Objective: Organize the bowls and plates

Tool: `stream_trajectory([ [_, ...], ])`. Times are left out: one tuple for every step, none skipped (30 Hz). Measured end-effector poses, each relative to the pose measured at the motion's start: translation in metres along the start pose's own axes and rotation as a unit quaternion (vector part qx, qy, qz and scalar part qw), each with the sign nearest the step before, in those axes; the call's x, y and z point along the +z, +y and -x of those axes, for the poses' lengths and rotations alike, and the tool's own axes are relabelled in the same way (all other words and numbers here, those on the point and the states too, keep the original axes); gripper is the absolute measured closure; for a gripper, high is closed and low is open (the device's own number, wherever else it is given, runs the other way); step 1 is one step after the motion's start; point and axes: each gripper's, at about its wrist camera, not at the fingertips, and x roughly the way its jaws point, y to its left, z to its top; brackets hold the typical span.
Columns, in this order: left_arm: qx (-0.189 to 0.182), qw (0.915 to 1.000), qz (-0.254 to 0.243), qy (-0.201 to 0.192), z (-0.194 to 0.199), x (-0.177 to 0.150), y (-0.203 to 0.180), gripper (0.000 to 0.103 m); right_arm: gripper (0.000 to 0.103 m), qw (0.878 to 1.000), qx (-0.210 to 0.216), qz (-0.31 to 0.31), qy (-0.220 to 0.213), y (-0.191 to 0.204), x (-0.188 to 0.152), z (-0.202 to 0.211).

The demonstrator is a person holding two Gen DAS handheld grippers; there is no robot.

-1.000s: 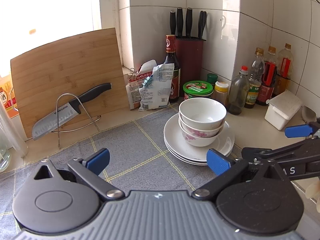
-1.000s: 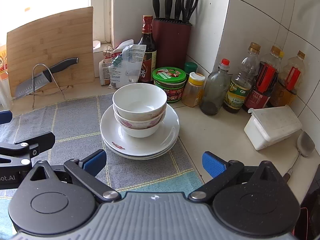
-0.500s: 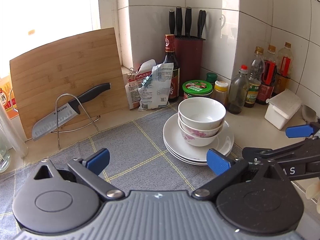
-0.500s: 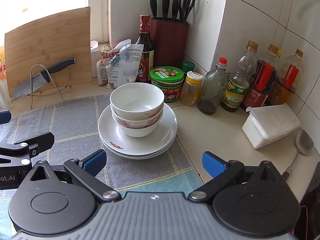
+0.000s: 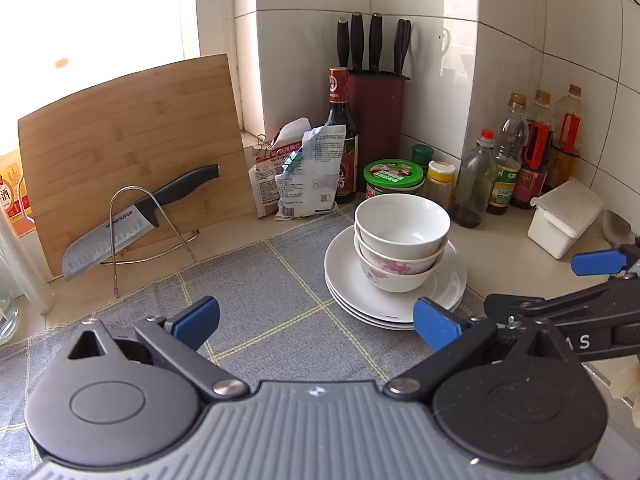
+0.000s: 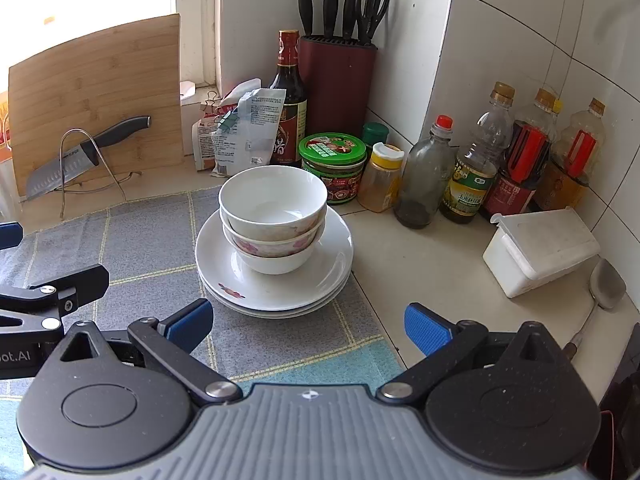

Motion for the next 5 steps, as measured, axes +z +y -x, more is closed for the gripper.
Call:
stream_trajectory([
  [0.000, 1.0000, 0.000, 0.000, -0.0001, 0.0000, -0.0005, 0.001, 0.000, 1.000, -0.001, 0.000, 0.000, 0.0001, 0.0000, 0.0006],
  [0.000, 1.0000, 0.000, 0.000, 0.0000, 0.0001, -0.0005, 0.001, 0.000, 1.000, -0.001, -0.001, 0.000, 0.0001, 0.0000, 0.0010],
  [0.000, 1.0000, 0.000, 0.000, 0.0000, 0.0002, -0.0005, 0.001, 0.000, 1.000, -0.001, -0.002, -0.001, 0.0000, 0.0000, 0.0014],
  [0.000, 1.0000, 0.000, 0.000, -0.0001, 0.0001, -0.0004, 0.001, 0.000, 1.000, -0.002, -0.002, -0.001, 0.0001, 0.0000, 0.0018],
  [0.000, 1.0000, 0.000, 0.000, 0.0000, 0.0002, -0.0006, 0.001, 0.000, 1.000, -0.002, -0.002, -0.001, 0.0001, 0.0000, 0.0018],
])
